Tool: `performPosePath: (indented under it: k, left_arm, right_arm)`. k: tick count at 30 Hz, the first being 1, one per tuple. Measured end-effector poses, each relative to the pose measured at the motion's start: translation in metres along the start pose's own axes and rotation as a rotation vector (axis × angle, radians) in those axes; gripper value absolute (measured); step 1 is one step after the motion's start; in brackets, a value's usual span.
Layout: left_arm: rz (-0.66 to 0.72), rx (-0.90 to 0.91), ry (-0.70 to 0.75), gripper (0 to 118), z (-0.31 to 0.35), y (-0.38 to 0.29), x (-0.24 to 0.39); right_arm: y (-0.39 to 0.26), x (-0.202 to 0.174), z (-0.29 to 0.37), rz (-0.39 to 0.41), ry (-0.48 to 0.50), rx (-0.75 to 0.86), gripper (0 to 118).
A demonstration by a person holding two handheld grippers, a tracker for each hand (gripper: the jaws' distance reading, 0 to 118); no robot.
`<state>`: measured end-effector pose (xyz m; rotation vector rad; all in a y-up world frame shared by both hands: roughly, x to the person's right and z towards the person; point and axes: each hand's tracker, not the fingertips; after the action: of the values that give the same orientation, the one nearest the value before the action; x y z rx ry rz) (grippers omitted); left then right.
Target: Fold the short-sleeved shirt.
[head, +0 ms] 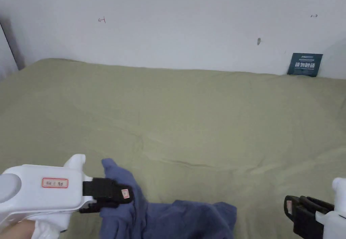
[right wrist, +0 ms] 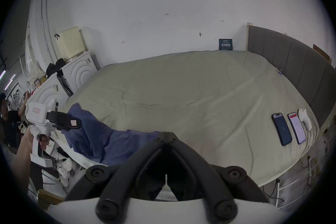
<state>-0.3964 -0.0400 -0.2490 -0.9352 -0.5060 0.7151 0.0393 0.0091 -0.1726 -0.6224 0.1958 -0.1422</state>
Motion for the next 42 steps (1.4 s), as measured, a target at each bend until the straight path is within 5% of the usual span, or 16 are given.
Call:
performPosePath:
  k: [6,9,10,14,16,17,19,30,37,39,42]
  left_arm:
    - [-0.028,-0.177,-0.171,13,-0.095,-0.018,0.038]
    - [0.034,-0.219,-0.242,75,-0.128,-0.032,0.037]
    - [0.052,-0.218,-0.256,84,-0.133,-0.034,0.036]
    - [0.05,-0.202,-0.299,84,-0.135,-0.036,0.03]
    - [0.048,-0.175,-0.237,78,-0.132,-0.036,0.026]
    - [0.043,-0.172,-0.219,62,-0.134,-0.036,0.022]
    - [0.051,-0.158,-0.177,0,-0.14,-0.041,0.015]
    - [0.092,-0.24,-0.139,0,-0.23,-0.116,0.016]
    - [0.079,-0.143,-0.271,0,-0.172,-0.096,0.025]
    - [0.033,-0.059,-0.284,0,-0.122,-0.077,0.022]
    - [-0.074,0.056,-0.098,0,-0.049,-0.048,-0.001]
  right_arm:
    - [-0.009,0.018,0.01,-0.035,-0.022,-0.01,1]
    - [-0.013,0.026,0.016,-0.052,-0.033,-0.011,1]
    - [-0.014,0.028,0.017,-0.056,-0.038,-0.012,1]
    - [-0.016,0.036,0.021,-0.068,-0.061,-0.012,1]
    - [-0.015,0.038,0.021,-0.078,-0.062,-0.006,1]
    - [-0.015,0.038,0.022,-0.079,-0.061,-0.001,1]
    - [-0.013,0.037,0.022,-0.078,-0.059,0.005,1]
    - [-0.02,0.027,0.017,-0.06,-0.044,-0.005,1]
    - [-0.021,0.019,-0.001,-0.031,-0.002,-0.026,1]
    - [-0.018,0.015,-0.016,-0.007,0.079,-0.038,1]
    - [-0.013,0.01,-0.051,-0.057,0.329,-0.077,1]
